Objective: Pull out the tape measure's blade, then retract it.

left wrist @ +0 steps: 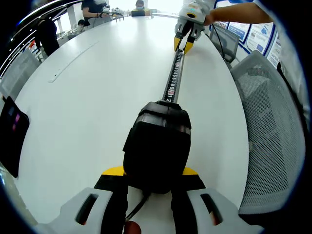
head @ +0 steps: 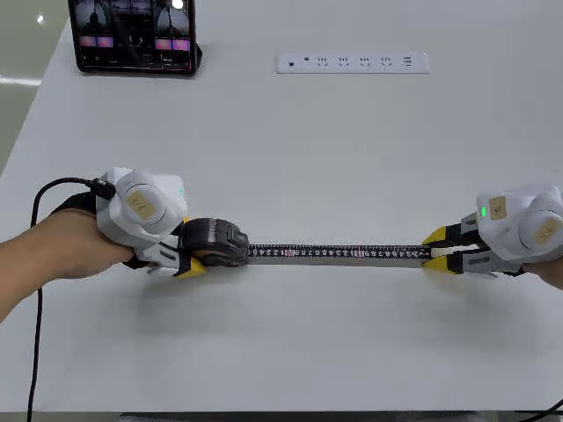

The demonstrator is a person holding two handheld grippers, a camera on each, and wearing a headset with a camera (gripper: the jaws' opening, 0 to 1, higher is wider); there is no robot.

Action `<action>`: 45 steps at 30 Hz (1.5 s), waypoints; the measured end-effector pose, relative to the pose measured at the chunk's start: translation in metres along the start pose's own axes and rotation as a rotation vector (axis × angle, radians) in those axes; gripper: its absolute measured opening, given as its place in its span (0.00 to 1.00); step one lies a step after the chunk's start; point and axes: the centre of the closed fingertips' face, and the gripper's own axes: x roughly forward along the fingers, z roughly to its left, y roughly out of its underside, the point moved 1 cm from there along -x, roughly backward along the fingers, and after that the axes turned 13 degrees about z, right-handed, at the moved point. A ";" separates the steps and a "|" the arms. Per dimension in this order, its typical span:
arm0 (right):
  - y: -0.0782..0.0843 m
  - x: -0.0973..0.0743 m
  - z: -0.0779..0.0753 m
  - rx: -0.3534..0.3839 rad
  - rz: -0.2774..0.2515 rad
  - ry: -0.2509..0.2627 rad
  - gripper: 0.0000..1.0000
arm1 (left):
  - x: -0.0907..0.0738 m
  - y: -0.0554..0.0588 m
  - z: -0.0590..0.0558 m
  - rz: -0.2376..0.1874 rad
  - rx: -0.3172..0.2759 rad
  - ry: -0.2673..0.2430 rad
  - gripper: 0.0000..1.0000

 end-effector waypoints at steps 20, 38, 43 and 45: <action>0.000 0.002 -0.002 0.019 0.027 -0.035 0.11 | -0.001 -0.004 0.003 -0.035 -0.002 -0.032 0.29; -0.002 0.000 -0.001 0.063 0.039 -0.048 0.19 | -0.009 -0.010 -0.001 -0.079 -0.065 -0.010 0.34; -0.003 -0.001 0.001 0.087 0.034 -0.055 0.21 | -0.009 -0.010 -0.002 -0.082 -0.066 -0.013 0.36; -0.004 -0.002 0.001 0.093 0.032 -0.052 0.22 | -0.010 -0.010 -0.002 -0.083 -0.068 -0.015 0.37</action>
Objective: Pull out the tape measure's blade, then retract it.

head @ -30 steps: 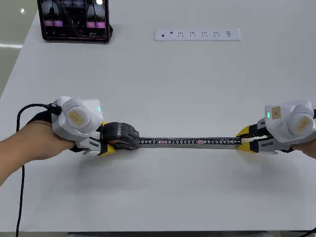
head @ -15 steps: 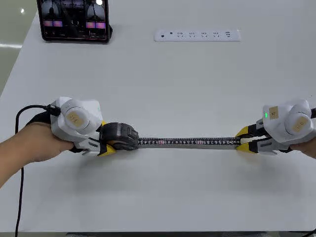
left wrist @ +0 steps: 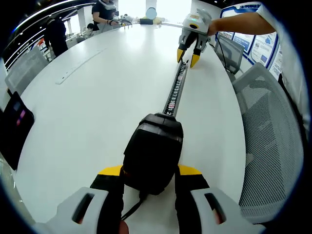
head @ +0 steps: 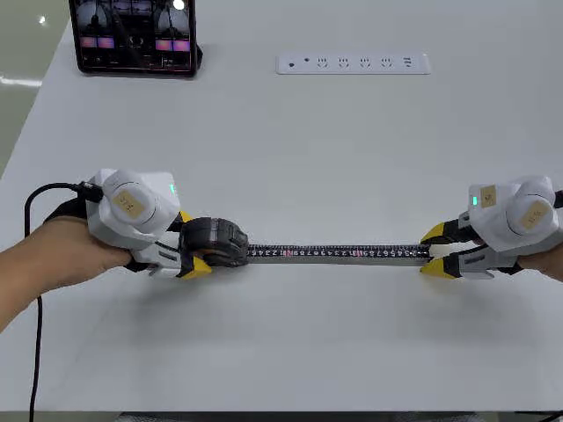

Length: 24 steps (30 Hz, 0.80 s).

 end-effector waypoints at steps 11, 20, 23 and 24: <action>-0.009 -0.008 0.006 0.086 -0.066 0.013 0.26 | -0.012 0.000 0.000 -0.044 -0.053 -0.013 0.40; -0.016 -0.019 0.015 0.179 -0.158 0.069 0.33 | -0.034 0.003 -0.002 -0.141 -0.136 -0.081 0.44; -0.017 -0.021 0.016 0.203 -0.176 0.088 0.36 | -0.041 0.004 -0.003 -0.168 -0.152 -0.106 0.44; -0.018 -0.022 0.016 0.209 -0.183 0.098 0.36 | -0.043 0.003 -0.003 -0.184 -0.163 -0.111 0.44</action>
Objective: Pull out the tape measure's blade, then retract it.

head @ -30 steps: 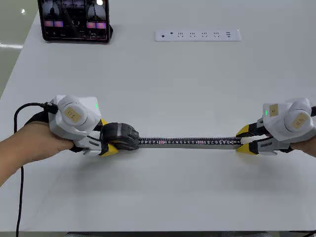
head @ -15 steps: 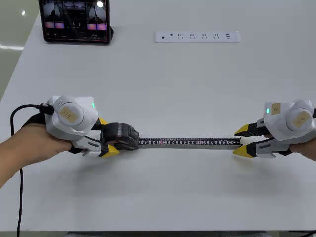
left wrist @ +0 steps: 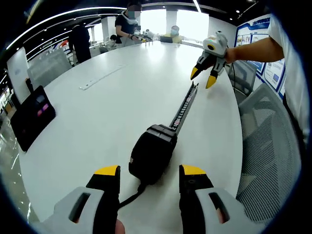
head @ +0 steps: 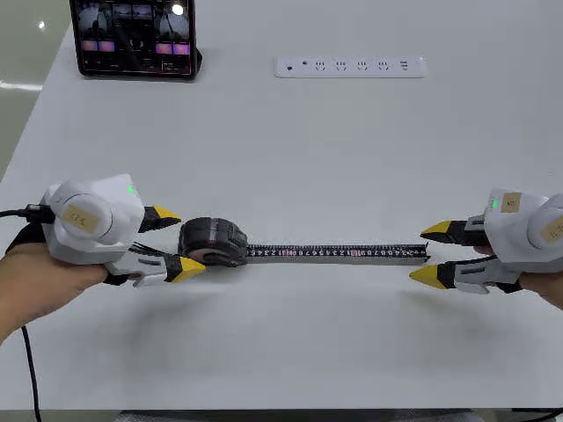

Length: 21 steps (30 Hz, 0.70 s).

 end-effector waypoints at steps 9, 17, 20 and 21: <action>-0.009 -0.010 0.004 0.049 -0.065 0.067 0.43 | -0.018 -0.004 -0.002 -0.087 -0.048 -0.056 0.49; -0.014 -0.013 0.011 0.070 -0.092 0.110 0.49 | -0.025 -0.004 -0.008 -0.134 -0.071 -0.083 0.56; -0.015 -0.013 0.013 0.078 -0.097 0.121 0.52 | -0.027 -0.003 -0.011 -0.145 -0.086 -0.085 0.60; -0.015 -0.013 0.015 0.082 -0.098 0.125 0.53 | -0.028 -0.003 -0.012 -0.148 -0.092 -0.087 0.62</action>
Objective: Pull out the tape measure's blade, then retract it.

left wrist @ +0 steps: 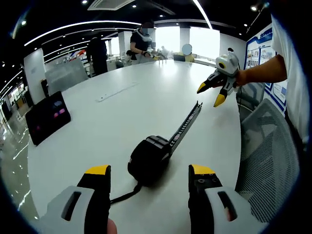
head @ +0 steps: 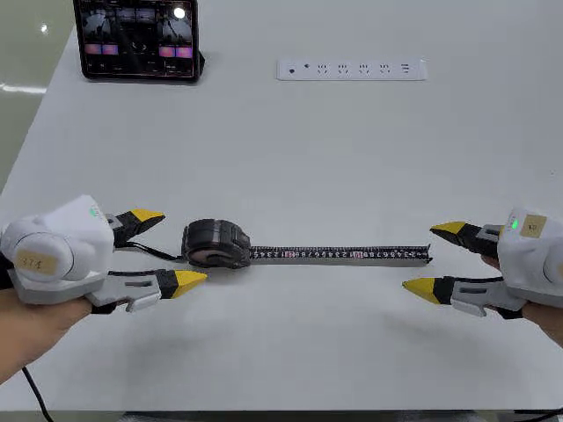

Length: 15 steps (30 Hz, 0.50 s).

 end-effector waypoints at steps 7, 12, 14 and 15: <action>0.000 -0.002 0.007 0.028 -0.011 0.019 0.61 | -0.004 0.002 -0.006 -0.026 -0.034 -0.012 0.66; -0.001 -0.006 0.010 0.045 -0.040 0.036 0.61 | -0.007 0.006 -0.012 -0.036 -0.047 -0.017 0.67; -0.001 -0.005 0.013 0.051 -0.040 0.033 0.62 | -0.007 0.009 -0.013 -0.039 -0.053 -0.020 0.67; -0.001 -0.006 0.015 0.045 -0.039 0.040 0.62 | -0.008 0.010 -0.015 -0.040 -0.063 -0.014 0.67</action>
